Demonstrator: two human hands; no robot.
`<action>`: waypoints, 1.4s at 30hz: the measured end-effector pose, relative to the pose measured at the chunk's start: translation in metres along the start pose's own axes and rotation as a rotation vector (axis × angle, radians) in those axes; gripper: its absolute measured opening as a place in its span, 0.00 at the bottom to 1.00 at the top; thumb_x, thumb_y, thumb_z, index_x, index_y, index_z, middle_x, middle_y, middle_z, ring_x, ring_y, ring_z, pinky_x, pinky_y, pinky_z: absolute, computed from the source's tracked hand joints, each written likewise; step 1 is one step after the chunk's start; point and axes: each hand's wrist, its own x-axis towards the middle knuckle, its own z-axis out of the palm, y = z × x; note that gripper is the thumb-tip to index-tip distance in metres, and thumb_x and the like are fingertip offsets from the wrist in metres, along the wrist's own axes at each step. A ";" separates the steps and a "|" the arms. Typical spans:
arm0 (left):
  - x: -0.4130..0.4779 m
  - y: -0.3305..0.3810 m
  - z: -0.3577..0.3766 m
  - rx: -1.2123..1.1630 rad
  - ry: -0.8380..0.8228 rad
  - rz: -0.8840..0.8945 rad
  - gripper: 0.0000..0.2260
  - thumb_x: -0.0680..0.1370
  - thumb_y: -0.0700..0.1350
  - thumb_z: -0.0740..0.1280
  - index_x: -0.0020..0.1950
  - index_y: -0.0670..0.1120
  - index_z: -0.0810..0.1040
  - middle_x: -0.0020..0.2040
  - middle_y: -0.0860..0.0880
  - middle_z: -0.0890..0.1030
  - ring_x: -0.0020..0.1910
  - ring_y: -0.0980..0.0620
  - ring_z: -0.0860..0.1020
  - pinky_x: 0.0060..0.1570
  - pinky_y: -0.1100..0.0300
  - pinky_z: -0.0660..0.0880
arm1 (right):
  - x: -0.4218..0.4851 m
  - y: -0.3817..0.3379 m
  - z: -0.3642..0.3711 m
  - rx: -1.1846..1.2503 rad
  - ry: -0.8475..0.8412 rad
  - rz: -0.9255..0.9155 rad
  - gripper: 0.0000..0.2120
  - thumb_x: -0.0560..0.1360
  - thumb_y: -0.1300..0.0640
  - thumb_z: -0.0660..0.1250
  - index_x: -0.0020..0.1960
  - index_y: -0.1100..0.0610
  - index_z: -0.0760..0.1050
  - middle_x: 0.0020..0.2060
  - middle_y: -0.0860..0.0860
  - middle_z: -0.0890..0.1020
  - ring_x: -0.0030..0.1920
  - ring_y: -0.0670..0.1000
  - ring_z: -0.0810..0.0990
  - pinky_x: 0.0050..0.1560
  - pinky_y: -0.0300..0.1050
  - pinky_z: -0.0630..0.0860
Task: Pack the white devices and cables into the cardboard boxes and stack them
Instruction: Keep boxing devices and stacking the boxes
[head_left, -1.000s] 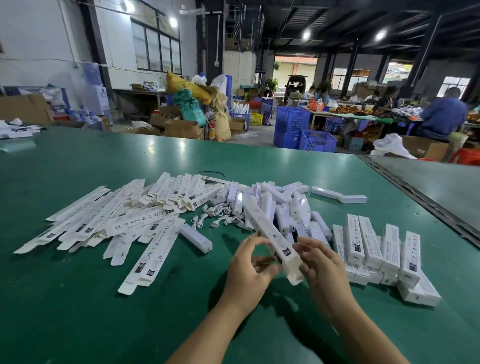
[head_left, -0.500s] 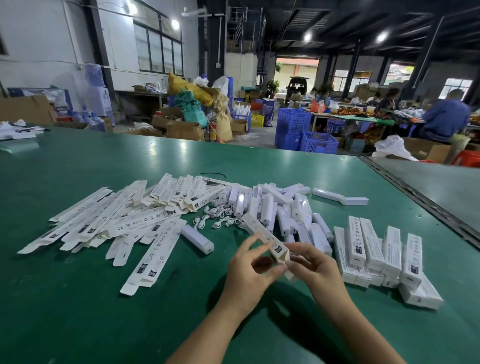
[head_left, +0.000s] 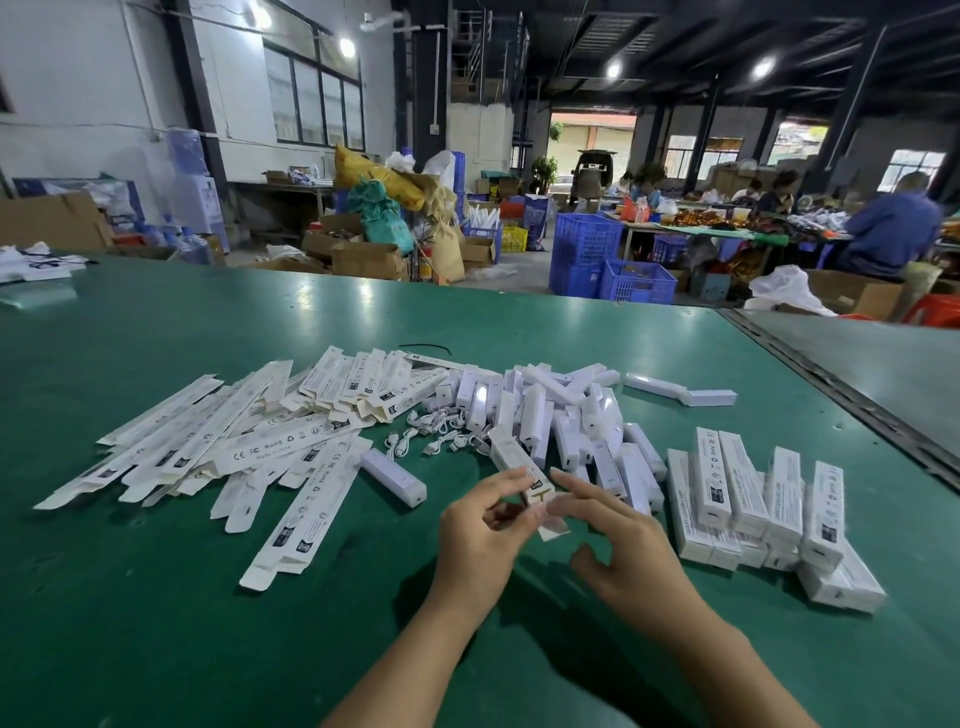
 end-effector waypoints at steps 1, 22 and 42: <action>0.000 0.001 -0.001 -0.015 -0.005 -0.009 0.14 0.74 0.40 0.76 0.51 0.60 0.84 0.58 0.61 0.83 0.56 0.57 0.83 0.53 0.65 0.78 | 0.000 0.002 0.001 -0.036 -0.004 -0.023 0.23 0.69 0.66 0.73 0.59 0.45 0.79 0.68 0.33 0.71 0.63 0.33 0.74 0.59 0.28 0.71; -0.002 0.008 0.005 -0.151 -0.067 -0.157 0.15 0.78 0.32 0.68 0.46 0.52 0.87 0.57 0.55 0.84 0.49 0.55 0.84 0.49 0.63 0.78 | 0.002 -0.004 0.013 -0.118 0.306 -0.107 0.08 0.70 0.62 0.76 0.50 0.58 0.84 0.49 0.47 0.84 0.48 0.42 0.83 0.51 0.37 0.80; -0.004 0.009 0.004 -0.082 -0.065 -0.113 0.10 0.77 0.36 0.71 0.45 0.51 0.86 0.57 0.52 0.82 0.48 0.51 0.83 0.50 0.61 0.79 | 0.002 -0.002 0.010 -0.027 0.271 -0.083 0.07 0.70 0.66 0.76 0.46 0.58 0.84 0.46 0.45 0.84 0.46 0.39 0.82 0.49 0.36 0.80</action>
